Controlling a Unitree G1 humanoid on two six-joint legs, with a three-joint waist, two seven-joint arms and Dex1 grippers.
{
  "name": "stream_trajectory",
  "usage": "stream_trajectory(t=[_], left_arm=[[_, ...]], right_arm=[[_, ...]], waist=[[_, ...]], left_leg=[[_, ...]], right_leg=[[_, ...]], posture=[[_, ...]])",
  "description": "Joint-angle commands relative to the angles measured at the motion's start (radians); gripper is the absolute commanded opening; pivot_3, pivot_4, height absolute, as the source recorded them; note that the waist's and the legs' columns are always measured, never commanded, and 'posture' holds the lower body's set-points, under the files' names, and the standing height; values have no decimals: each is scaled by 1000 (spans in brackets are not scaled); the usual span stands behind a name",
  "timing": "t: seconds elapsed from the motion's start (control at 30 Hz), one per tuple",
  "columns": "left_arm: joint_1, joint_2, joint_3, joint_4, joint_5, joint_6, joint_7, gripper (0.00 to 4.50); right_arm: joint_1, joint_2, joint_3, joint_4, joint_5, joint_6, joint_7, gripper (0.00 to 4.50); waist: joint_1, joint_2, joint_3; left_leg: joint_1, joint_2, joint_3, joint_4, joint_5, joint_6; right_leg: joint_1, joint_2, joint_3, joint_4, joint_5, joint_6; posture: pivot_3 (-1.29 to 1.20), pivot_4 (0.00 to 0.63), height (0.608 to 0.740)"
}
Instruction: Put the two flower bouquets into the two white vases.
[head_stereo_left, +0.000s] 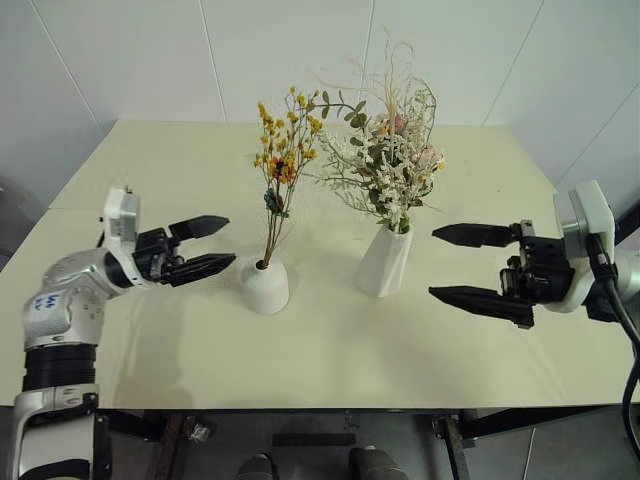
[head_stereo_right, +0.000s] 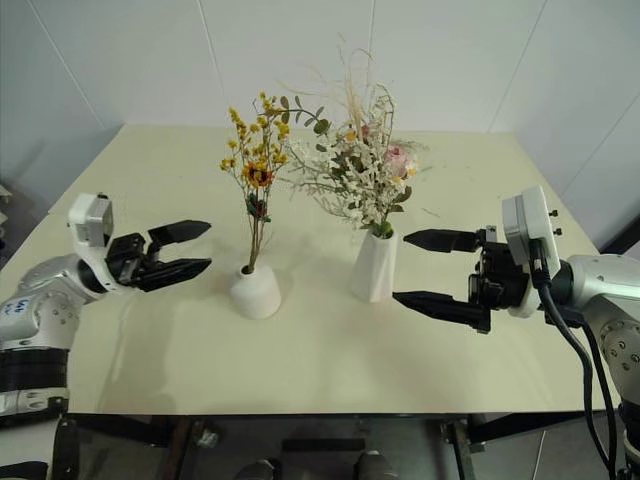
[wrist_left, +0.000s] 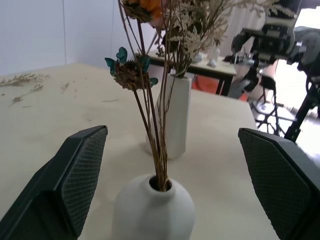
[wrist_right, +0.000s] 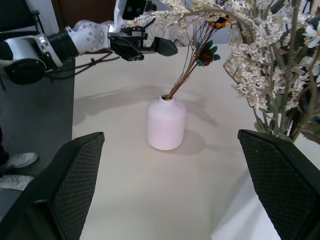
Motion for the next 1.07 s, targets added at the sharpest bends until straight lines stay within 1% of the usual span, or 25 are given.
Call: stream_trajectory(t=[0.03, 0.17, 0.37, 0.57, 0.73, 0.83, 0.97, 1.07], left_arm=[[-11, 40, 39, 39, 17, -55, -20, 4478], [-17, 32, 43, 73, 17, -96, -29, 4478], [-14, 96, 64, 156, 52, -168, -51, 4478], [-42, 208, 51, 270, 110, -251, -136, 4478], [-118, 291, 48, 396, 152, -315, -201, 4478], [-161, 297, 31, 455, 172, -345, -222, 4478], [-153, 297, 36, 430, 159, -327, -223, 4478], [-132, 316, 46, 429, 155, -322, -232, 4478]], right_arm=[[-25, -14, 1, 11, -18, -26, 21, 4500], [-23, -6, 3, -4, -23, -20, 12, 4500], [23, -39, -39, -13, -21, -7, 24, 4500], [54, -83, -52, 31, -46, -14, 67, 4500], [71, -117, -82, 66, -56, -7, 90, 4500], [77, -117, -80, 72, -56, -9, 97, 4500], [77, -110, -82, 78, -56, -12, 102, 4500], [70, -97, -74, 71, -53, -17, 93, 4500]], waist=[[-1, 0, 0], [1, 0, 0], [1, 0, 0], [-3, 0, 0], [-1, 0, 0], [0, 0, 0], [-1, 0, 0], [-3, 0, 0]], left_leg=[[0, 0, 0, 0, 0, 0], [0, 0, 0, -2, 0, 0], [0, 0, 0, -4, 0, 0], [0, 1, 1, -4, 0, 0], [0, 1, 1, -4, 0, 0], [0, 1, 1, -4, 0, 0], [0, 1, 2, -4, 0, 0], [0, 1, 2, -4, 0, 0]], right_leg=[[0, 0, 0, 0, 0, 0], [-1, 0, 0, 0, -1, -1], [-2, 0, -1, 0, -1, -1], [-2, 0, -1, 0, -1, -2], [-2, 0, -1, 0, -1, -2], [-2, 0, -1, 0, -1, -2], [-3, 0, -1, 0, -1, -2], [-3, 0, -1, 1, -1, -2]], posture=[[0, 150, 740], [0, 150, 740], [0, 150, 740], [0, 150, 740], [0, 150, 740], [0, 150, 740], [0, 150, 740], [0, 150, 740]])
